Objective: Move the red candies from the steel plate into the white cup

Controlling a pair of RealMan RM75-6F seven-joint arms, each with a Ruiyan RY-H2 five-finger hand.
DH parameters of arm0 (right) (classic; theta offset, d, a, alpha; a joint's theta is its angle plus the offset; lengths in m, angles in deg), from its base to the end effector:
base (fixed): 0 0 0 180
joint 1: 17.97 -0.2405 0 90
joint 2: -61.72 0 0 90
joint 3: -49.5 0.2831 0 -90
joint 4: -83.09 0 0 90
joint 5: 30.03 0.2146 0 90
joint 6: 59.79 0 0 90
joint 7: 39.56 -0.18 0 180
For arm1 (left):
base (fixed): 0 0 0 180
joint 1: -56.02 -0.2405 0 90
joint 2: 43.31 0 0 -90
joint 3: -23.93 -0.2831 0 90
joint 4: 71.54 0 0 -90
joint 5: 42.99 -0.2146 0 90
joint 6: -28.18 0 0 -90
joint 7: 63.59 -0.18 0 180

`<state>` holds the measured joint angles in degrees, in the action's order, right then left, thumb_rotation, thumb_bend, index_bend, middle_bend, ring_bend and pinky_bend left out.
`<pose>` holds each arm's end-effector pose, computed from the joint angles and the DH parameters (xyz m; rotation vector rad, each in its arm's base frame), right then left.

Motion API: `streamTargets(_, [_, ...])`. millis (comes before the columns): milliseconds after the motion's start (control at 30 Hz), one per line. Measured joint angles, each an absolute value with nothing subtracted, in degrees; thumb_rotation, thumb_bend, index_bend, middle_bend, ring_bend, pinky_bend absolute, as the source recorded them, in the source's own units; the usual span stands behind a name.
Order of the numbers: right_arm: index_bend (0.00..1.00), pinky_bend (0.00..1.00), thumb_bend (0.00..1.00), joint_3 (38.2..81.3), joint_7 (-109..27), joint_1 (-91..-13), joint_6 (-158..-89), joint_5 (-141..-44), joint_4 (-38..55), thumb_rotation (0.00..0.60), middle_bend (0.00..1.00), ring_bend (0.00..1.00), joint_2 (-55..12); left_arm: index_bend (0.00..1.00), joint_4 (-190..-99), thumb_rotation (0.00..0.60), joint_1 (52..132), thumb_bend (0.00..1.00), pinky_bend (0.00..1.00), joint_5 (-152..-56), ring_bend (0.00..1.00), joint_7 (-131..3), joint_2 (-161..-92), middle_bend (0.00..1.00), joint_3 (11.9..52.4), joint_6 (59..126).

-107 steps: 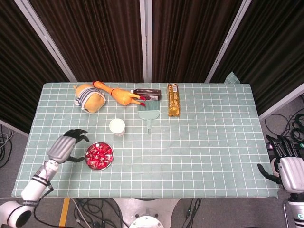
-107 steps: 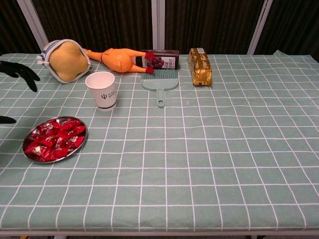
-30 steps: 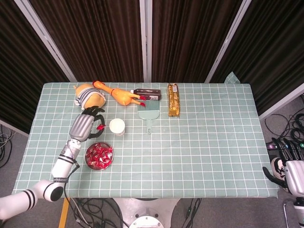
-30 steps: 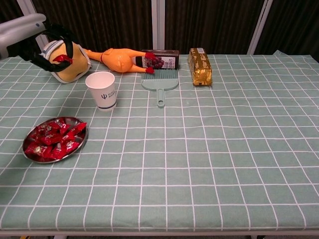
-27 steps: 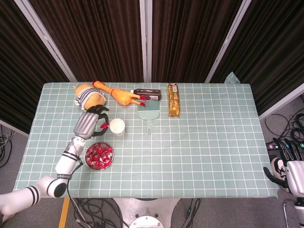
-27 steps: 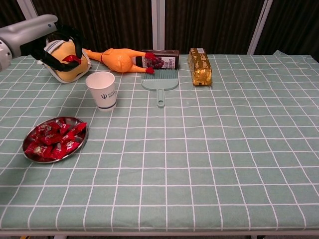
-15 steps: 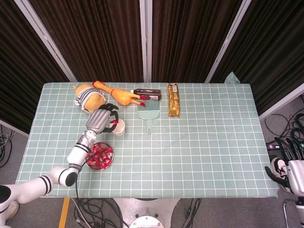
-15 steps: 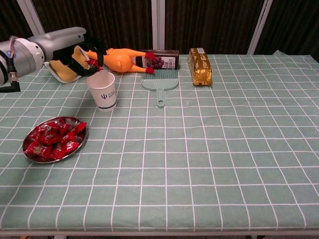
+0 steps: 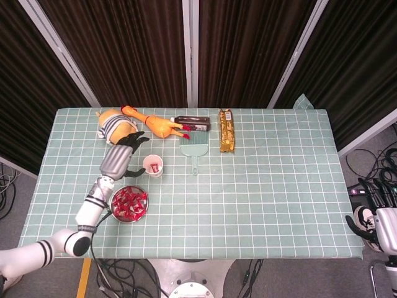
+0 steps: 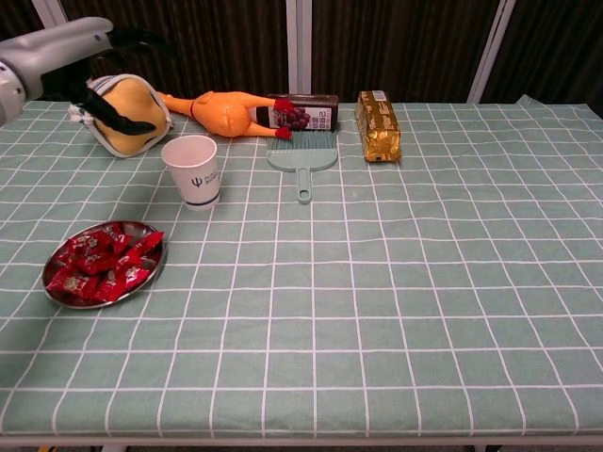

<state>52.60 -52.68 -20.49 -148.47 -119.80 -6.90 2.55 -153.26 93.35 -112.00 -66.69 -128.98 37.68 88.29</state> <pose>-0.3419 -0.2068 0.2068 1.3494 -0.9282 1.0321 -0.1900 0.4105 0.0200 -1.6237 -1.0695 -1.1399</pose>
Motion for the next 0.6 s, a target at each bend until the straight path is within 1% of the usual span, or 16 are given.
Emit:
streamTargets(100, [0.00, 0.06, 0.23, 52.60, -52.84, -20.71, -148.34, -120.06, -6.78, 0.600, 0.13, 0.00, 2.40, 0.34, -156.44, 0.600, 89.44, 0.23, 0.24, -113.31, 0.17, -67.26, -126.29, 0.27, 34.84, 91.92])
streamTargets(267, [0.00, 0.06, 0.23, 52.50, -52.87, -21.00, -148.18, -120.58, -6.82, 0.600, 0.13, 0.00, 2.19, 0.34, -160.04, 0.600, 85.44, 0.23, 0.24, -115.83, 0.19, -68.54, -123.23, 0.29, 29.29, 93.57])
streamTargets(300, [0.00, 0.06, 0.23, 52.45, -52.83, -21.02, -148.13, -120.62, -6.89, 0.600, 0.13, 0.00, 2.19, 0.34, -160.67, 0.600, 85.01, 0.23, 0.24, -116.35, 0.19, -68.99, -122.84, 0.29, 28.10, 93.43])
streamTargets(400, [0.00, 0.06, 0.23, 52.37, -52.71, -20.99, -148.23, -120.74, -7.06, 0.600, 0.13, 0.00, 2.23, 0.34, -161.26, 0.600, 84.83, 0.23, 0.28, -117.06, 0.19, -70.05, -122.71, 0.29, 26.43, 91.74])
streamTargets(600, [0.00, 0.06, 0.23, 52.18, -52.55, -20.48, -148.72, -120.55, -7.31, 0.600, 0.13, 0.00, 2.57, 0.35, -160.90, 0.600, 85.91, 0.23, 0.33, -116.97, 0.20, -73.94, -124.91, 0.29, 24.69, 87.02])
